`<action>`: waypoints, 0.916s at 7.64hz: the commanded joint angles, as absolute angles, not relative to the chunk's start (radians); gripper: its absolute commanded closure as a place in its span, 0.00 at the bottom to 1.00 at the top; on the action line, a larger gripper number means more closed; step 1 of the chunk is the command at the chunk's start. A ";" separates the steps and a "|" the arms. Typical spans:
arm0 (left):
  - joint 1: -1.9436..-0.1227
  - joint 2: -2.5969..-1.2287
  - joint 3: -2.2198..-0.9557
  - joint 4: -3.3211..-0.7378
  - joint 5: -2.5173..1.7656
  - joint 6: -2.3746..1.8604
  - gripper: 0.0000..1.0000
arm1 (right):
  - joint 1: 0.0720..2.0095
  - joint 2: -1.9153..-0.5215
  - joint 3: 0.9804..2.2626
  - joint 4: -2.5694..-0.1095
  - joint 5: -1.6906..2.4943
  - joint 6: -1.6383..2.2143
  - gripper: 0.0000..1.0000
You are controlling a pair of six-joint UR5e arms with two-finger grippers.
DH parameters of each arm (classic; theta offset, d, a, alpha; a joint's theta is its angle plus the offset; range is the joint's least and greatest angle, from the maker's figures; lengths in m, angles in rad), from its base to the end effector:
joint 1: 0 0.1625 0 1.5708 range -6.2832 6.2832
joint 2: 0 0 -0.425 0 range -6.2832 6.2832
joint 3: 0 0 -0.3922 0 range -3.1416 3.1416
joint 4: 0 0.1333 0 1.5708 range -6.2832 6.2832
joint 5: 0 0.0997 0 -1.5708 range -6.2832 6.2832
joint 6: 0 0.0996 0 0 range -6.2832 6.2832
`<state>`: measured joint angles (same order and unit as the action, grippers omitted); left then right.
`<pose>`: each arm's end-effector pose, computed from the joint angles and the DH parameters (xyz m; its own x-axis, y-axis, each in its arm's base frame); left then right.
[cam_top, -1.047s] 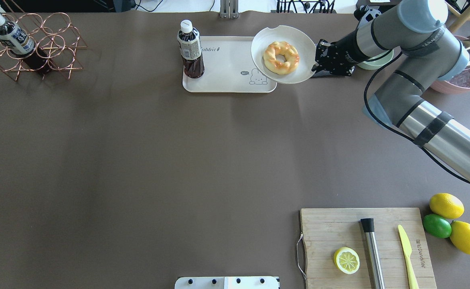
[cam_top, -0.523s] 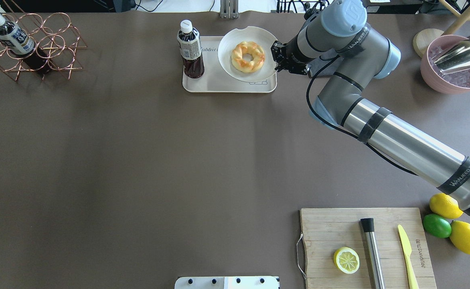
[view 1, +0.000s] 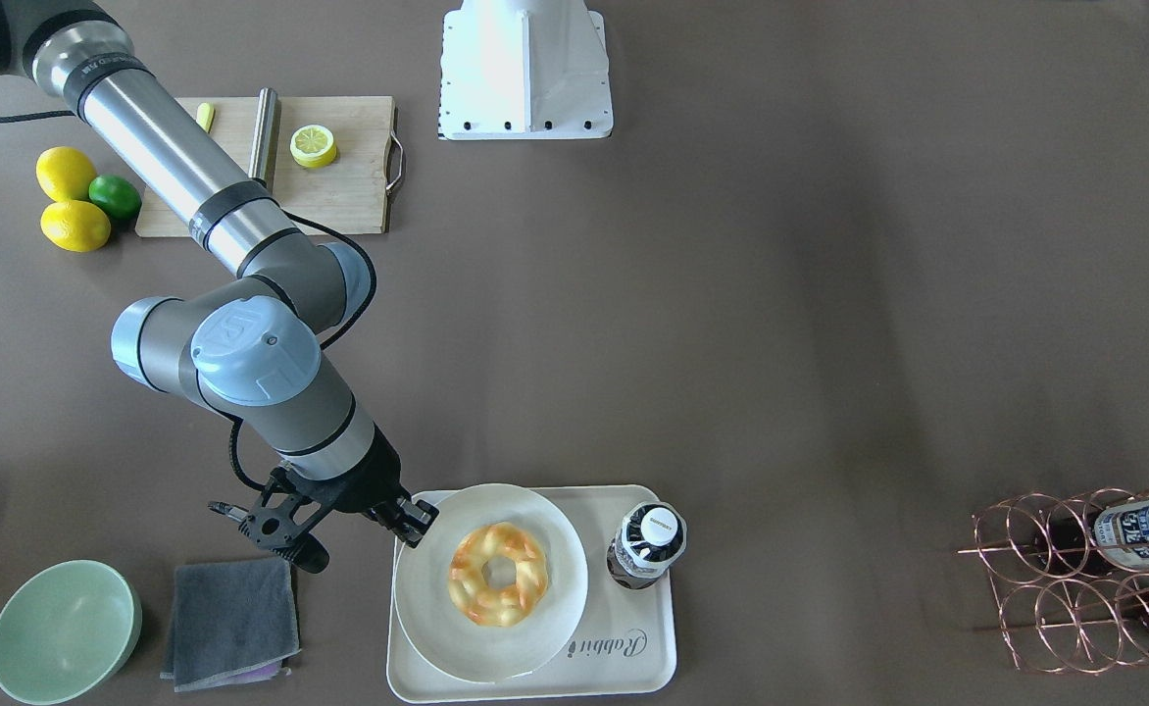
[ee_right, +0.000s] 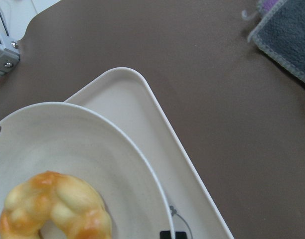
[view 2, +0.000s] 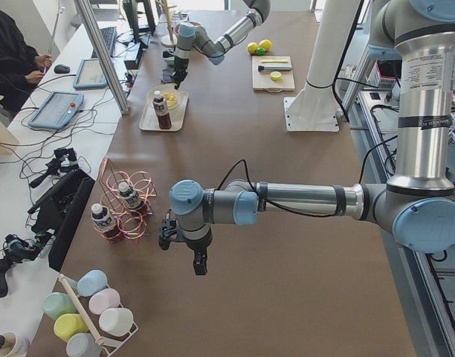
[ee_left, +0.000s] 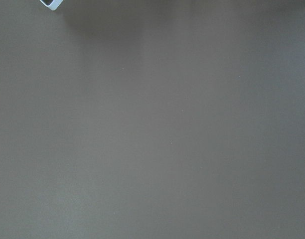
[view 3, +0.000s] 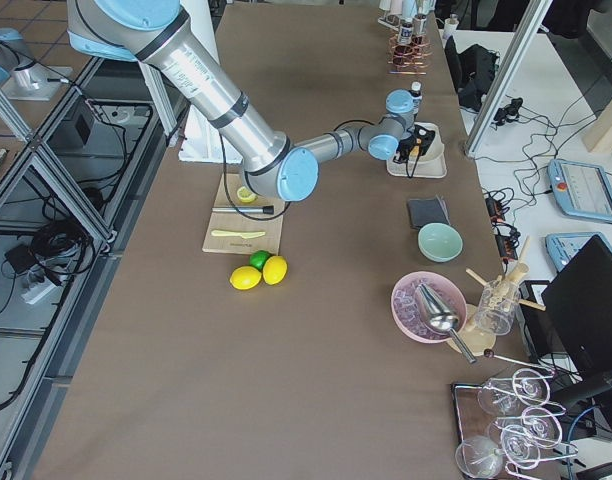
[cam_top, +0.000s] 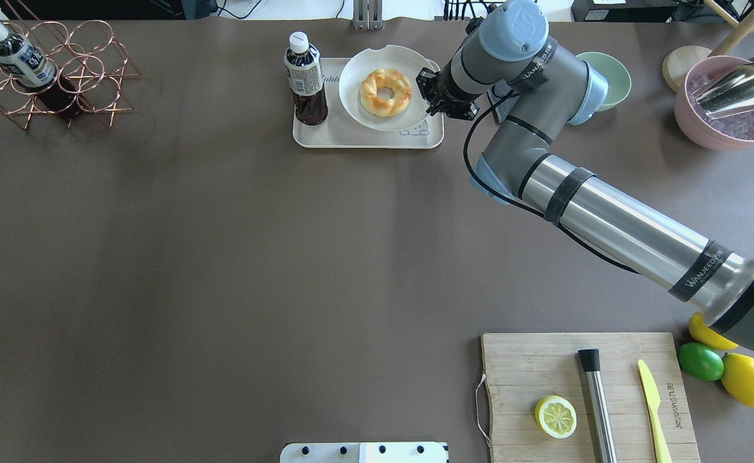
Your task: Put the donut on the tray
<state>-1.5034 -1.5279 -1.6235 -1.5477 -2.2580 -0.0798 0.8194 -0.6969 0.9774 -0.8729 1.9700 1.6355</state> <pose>-0.0381 -0.4763 0.6616 0.7748 -0.0360 -0.6312 -0.0056 0.9979 -0.0638 -0.5006 -0.6744 0.2952 0.3511 0.4631 0.8138 -0.4768 0.8364 -0.2702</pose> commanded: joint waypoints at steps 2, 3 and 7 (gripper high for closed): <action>-1.503 -1.529 -1.621 -1.546 -2.257 -0.080 0.02 | 0.815 -0.692 0.966 -0.871 1.959 1.637 1.00; -1.503 -1.529 -1.621 -1.545 -2.256 -0.080 0.02 | 0.816 -0.677 0.951 -0.871 1.957 1.660 1.00; -1.503 -1.529 -1.621 -1.545 -2.256 -0.080 0.02 | 0.804 -0.673 0.950 -0.870 1.928 1.707 0.01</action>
